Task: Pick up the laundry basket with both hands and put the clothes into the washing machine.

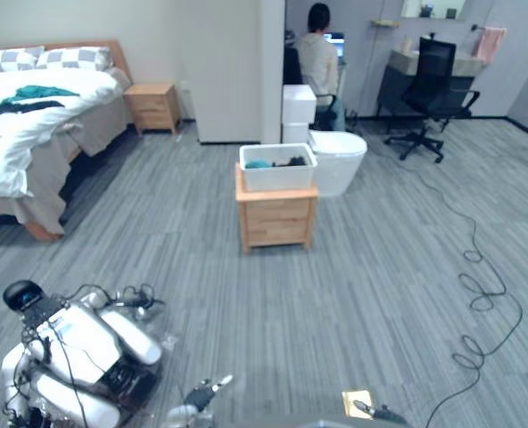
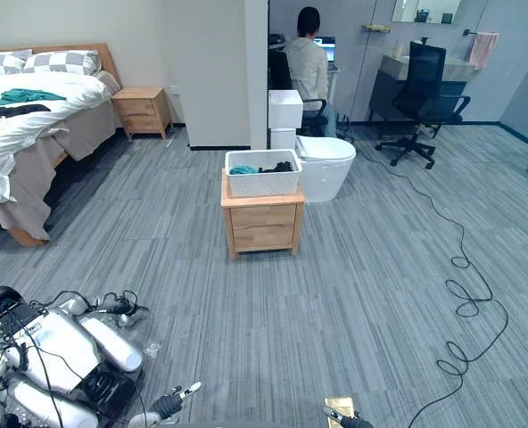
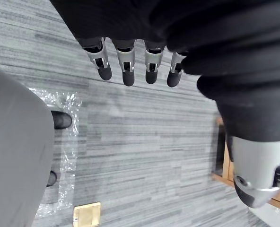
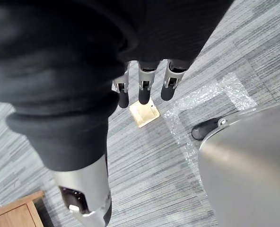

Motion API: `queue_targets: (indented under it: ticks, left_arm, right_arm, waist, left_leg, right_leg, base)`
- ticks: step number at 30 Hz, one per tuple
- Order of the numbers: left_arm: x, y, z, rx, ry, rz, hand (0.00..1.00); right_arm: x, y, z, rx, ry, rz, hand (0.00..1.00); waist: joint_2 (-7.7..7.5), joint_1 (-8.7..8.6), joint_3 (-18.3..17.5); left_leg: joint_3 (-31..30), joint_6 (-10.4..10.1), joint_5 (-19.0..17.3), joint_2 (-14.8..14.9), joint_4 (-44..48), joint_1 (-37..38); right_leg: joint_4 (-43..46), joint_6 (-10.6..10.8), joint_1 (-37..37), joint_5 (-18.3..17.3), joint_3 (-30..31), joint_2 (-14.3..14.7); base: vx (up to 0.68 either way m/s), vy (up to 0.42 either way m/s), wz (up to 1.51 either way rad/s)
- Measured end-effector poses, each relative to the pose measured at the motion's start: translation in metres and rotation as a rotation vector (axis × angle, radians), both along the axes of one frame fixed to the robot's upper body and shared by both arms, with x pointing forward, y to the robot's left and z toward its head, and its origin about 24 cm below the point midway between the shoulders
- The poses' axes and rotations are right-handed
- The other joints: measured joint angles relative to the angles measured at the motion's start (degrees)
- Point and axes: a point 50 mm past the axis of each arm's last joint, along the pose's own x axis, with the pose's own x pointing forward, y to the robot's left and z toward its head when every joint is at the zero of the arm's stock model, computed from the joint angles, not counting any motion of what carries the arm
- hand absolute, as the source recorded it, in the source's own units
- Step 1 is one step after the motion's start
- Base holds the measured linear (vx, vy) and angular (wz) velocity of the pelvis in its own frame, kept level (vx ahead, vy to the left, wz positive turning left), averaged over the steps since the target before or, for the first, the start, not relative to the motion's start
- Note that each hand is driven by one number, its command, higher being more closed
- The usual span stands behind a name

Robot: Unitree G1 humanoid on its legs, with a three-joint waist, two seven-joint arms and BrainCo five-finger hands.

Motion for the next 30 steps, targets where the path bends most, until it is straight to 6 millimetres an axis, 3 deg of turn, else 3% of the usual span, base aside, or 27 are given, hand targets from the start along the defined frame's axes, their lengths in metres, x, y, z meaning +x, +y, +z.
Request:
queue_targets:
  ticks: [6, 30]
  left_arm:
    - [0.001, -0.002, 0.000, -0.010, -0.002, -0.015, 0.00]
    - [-0.001, -0.001, 0.000, -0.015, 0.001, 0.020, 0.00]
  right_arm:
    - [-0.023, -0.003, -0.002, 0.002, 0.063, -0.026, 0.00]
    - [-0.029, -0.002, -0.003, 0.016, 0.073, -0.009, 0.00]
  waist:
    - [-0.06, -0.04, 0.02]
    - [-0.20, 0.07, 0.15]
  left_leg:
    - [0.16, 0.01, 0.01, 0.06, -0.05, -0.06]
    - [0.28, -0.27, -0.21, 0.22, -0.11, 0.15]
  right_leg:
    - [-0.47, -0.08, 0.00, 0.18, 0.06, 0.07]
    - [-1.14, 0.13, 0.92, 0.09, -0.02, 0.19]
  base:
    - [0.00, 0.000, 0.00]
    - [0.00, -0.001, 0.00]
